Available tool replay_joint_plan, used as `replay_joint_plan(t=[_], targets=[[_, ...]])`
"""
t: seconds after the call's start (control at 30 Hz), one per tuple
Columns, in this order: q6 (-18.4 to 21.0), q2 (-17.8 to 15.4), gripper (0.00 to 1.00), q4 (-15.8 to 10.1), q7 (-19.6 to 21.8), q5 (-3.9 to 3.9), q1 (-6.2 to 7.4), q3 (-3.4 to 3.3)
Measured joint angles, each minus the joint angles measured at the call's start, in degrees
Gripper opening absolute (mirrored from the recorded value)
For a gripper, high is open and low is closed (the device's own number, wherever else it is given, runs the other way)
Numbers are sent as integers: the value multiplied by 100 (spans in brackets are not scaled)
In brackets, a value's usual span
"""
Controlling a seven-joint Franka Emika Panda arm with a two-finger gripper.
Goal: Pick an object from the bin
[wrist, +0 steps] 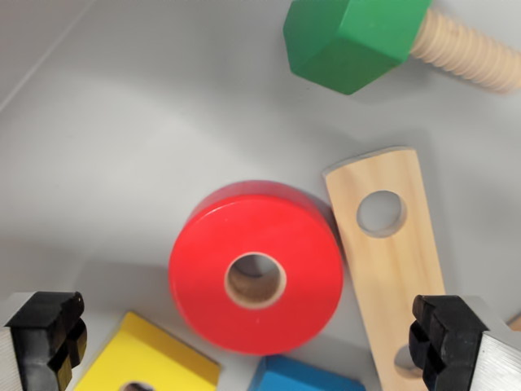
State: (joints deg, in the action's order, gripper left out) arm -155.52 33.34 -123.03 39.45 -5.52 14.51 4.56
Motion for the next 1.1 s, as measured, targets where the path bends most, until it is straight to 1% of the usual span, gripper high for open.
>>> replay_joint_plan(t=[0.17, 0.4, 0.6, 0.63, 0.8, 0.97, 1.1], targets=[[-135, 187, 100, 65, 1, 0, 47, -58], [-228, 268, 100, 124, 1, 0, 87, -97], [-265, 292, 100, 151, 5, 0, 107, -114], [-269, 294, 0, 153, 5, 0, 109, -115], [-275, 299, 0, 159, 7, 0, 112, -118], [-297, 323, 0, 196, 9, 0, 111, -156], [-301, 326, 0, 201, 5, 0, 128, -140]])
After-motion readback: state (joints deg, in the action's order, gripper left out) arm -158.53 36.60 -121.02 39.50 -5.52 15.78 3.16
